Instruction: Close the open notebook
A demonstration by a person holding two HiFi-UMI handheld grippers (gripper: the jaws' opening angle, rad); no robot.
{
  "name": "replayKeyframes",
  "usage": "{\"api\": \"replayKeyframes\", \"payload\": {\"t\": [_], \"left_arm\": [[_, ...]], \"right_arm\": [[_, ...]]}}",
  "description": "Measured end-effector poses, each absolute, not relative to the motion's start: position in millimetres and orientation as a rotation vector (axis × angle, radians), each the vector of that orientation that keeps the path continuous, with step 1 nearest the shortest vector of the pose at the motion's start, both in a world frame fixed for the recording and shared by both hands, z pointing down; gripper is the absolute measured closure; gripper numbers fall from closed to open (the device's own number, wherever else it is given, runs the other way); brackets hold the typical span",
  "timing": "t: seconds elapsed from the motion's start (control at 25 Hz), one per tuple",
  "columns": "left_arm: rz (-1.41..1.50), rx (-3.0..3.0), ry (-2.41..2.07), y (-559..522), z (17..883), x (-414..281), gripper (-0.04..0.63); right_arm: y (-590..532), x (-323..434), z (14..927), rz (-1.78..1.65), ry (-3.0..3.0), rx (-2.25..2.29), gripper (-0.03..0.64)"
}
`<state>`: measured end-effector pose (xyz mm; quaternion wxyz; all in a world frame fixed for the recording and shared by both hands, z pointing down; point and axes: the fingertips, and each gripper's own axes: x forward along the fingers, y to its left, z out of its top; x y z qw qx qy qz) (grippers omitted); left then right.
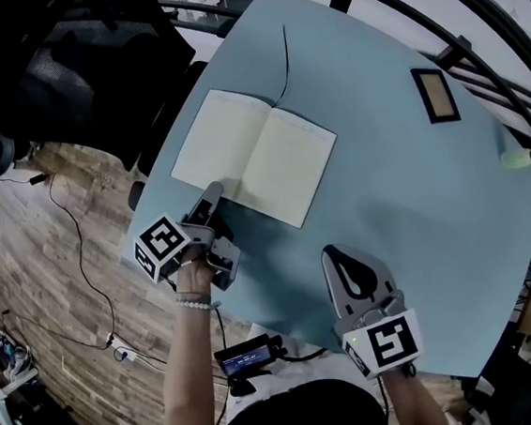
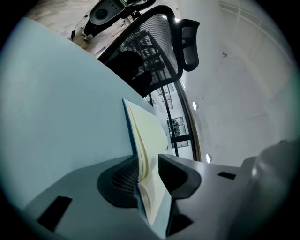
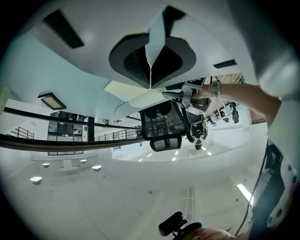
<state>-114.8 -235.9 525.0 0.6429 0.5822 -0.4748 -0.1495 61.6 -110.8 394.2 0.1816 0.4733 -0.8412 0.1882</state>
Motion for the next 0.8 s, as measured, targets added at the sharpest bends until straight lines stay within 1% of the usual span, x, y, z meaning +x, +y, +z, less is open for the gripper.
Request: {"api": "replayKeyframes", "payload": {"t": [0.24, 0.44, 0.8], "left_arm": [[-0.324, 1.361, -1.098, -234, 527, -118, 0.537], [-0.310, 1.418, -1.114, -234, 522, -118, 0.553], [-0.227, 1.588, -1.203, -236, 509, -115, 0.558]], "right_arm": [[-111, 63, 397, 0.539, -2.371, 1.331, 0.582], [-109, 64, 399, 0.548, -2.370, 1.328, 0.583], [-106, 66, 400, 0.535, -2.370, 1.328, 0.583]]}}
